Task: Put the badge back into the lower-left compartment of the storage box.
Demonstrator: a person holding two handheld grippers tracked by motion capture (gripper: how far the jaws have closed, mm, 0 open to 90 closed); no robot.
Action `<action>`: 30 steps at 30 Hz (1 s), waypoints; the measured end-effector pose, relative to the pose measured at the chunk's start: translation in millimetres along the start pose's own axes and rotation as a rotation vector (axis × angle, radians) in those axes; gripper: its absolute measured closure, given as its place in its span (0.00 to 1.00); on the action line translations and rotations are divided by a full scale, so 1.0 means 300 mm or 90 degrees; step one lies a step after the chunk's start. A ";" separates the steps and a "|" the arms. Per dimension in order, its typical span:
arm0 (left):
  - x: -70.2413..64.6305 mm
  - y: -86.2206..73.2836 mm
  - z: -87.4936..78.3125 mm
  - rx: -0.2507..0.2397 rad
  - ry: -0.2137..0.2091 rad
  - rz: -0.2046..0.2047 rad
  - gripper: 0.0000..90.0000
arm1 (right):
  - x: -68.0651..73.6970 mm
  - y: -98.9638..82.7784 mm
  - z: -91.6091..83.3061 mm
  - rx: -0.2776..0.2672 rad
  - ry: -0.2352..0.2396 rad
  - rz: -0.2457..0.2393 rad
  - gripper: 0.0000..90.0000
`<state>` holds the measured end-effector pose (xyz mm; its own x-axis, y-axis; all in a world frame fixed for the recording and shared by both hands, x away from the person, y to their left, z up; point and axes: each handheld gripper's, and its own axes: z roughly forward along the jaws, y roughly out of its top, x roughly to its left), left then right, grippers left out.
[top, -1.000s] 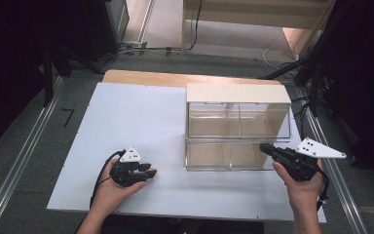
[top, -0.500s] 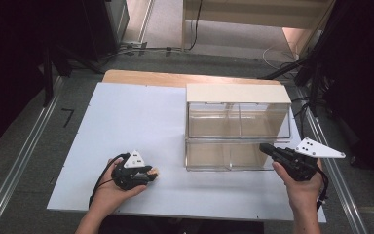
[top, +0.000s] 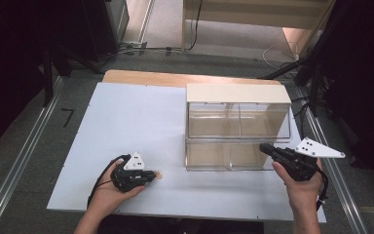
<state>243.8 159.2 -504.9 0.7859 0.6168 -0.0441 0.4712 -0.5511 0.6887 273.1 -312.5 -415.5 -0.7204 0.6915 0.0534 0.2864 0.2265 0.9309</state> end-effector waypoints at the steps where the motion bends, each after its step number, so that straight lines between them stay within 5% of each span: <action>1: 0.000 0.001 0.000 0.002 -0.006 0.000 0.92 | 0.000 0.000 0.000 0.000 0.000 -0.001 0.98; 3: -0.003 0.004 0.006 0.017 -0.037 0.003 0.93 | 0.000 0.000 0.001 0.001 -0.001 0.000 0.98; 11: -0.008 0.012 0.012 0.028 -0.032 -0.004 0.98 | 0.002 0.000 0.003 0.004 -0.002 -0.002 0.98; 30: -0.034 0.042 0.017 -0.023 -0.031 -0.006 0.98 | 0.002 0.002 0.003 0.005 -0.004 -0.005 0.98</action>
<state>243.7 142.9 -499.5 0.8002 0.5936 -0.0858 0.4653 -0.5242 0.7133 273.3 -311.4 -415.3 -0.7188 0.6938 0.0445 0.2859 0.2366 0.9286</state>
